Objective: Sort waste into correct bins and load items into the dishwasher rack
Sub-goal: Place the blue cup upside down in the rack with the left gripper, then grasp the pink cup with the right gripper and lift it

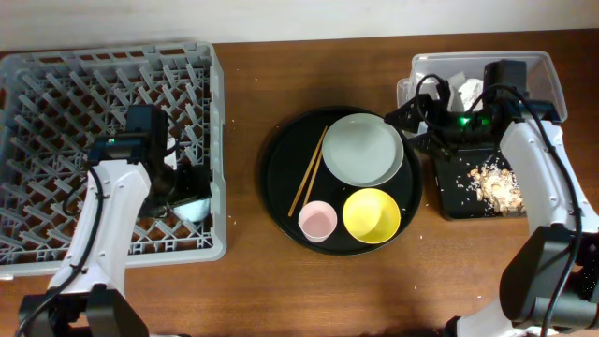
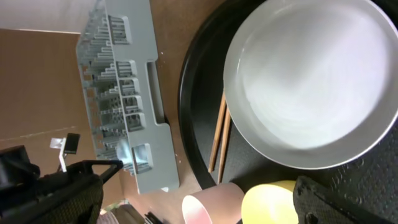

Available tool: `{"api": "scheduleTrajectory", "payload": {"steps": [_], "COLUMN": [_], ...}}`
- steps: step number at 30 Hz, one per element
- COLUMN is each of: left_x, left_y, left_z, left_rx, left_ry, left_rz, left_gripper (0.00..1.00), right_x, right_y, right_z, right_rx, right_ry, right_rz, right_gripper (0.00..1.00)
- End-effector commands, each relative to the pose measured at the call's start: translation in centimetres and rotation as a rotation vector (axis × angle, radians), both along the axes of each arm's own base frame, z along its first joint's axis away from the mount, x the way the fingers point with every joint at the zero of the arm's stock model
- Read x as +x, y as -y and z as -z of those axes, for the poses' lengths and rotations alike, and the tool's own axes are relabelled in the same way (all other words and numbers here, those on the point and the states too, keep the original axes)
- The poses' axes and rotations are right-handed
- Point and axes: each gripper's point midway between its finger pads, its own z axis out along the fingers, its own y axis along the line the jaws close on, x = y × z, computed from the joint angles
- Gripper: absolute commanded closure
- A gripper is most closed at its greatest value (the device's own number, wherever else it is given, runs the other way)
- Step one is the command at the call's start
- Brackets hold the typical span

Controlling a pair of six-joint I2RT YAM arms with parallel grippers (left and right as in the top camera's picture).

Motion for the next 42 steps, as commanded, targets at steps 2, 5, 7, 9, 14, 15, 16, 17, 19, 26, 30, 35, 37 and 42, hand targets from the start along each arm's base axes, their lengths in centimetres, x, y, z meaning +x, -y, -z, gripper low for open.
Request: {"api": "scheduleTrajectory", "payload": {"steps": [2, 5, 7, 9, 14, 15, 16, 17, 19, 26, 30, 35, 37, 42], "left_x": [3.2, 6.7, 7.6, 8.0, 8.2, 8.2, 8.2, 8.2, 8.2, 8.4, 8.4, 8.3, 8.1, 6.8], "left_y": [0.4, 2.2, 2.5, 2.4, 2.4, 2.2, 2.2, 2.2, 2.2, 1.9, 1.9, 3.0, 5.4, 12.3], "left_z": [-3.9, -10.2, -12.8, -14.0, -14.1, -14.0, -14.0, -14.1, -14.1, -14.1, -14.1, -14.2, -14.9, -19.6], "left_rx": [-0.021, -0.124, -0.143, -0.140, -0.135, -0.128, -0.126, -0.126, -0.126, -0.112, -0.112, -0.173, -0.311, -0.773], "left_ry": [0.130, 0.316, 0.382, 0.416, 0.423, 0.423, 0.423, 0.425, 0.426, 0.430, 0.431, 0.431, 0.435, 0.480], "left_rz": [0.004, 0.033, 0.043, 0.044, 0.043, 0.041, 0.040, 0.040, 0.040, 0.036, 0.036, 0.055, 0.101, 0.281], "left_gripper": [0.03, 0.03, 0.03, 0.01, 0.01, 0.01, 0.01, 0.01, 0.01, 0.01, 0.01, 0.01, 0.01, 0.01], "right_x": [-1.2, -4.1, -6.7, -8.9, -10.8, -11.1, -11.2, -11.2, -11.1, -11.0, -11.0, -11.0, -8.5, -3.2], "right_y": [-1.5, -5.1, -7.3, -9.6, -11.4, -11.6, -11.8, -12.1, -12.1, -12.2, -12.2, -15.7, -14.8, -8.8], "right_z": [-1.5, 0.1, 1.8, 3.1, 5.8, 6.7, 7.4, 8.2, 9.1, 11.3, 11.3, 6.9, 1.7, -6.8], "right_rx": [-0.081, -0.276, -0.408, -0.489, -0.652, -0.667, -0.663, -0.658, -0.657, -0.660, -0.657, -0.337, -0.145, 0.268], "right_ry": [0.064, 0.010, -0.047, -0.062, -0.051, -0.046, -0.038, -0.027, -0.023, -0.045, -0.050, -0.040, 0.026, 0.223], "right_rz": [-0.064, -0.168, -0.263, -0.353, -0.408, -0.419, -0.424, -0.427, -0.427, -0.422, -0.416, -0.457, -0.394, -0.275], "right_gripper": [0.17, 0.17, 0.18, 0.25, 0.46, 0.49, 0.49, 0.53, 0.62, 0.82, 0.96, 0.96, 0.96, 0.96]}}
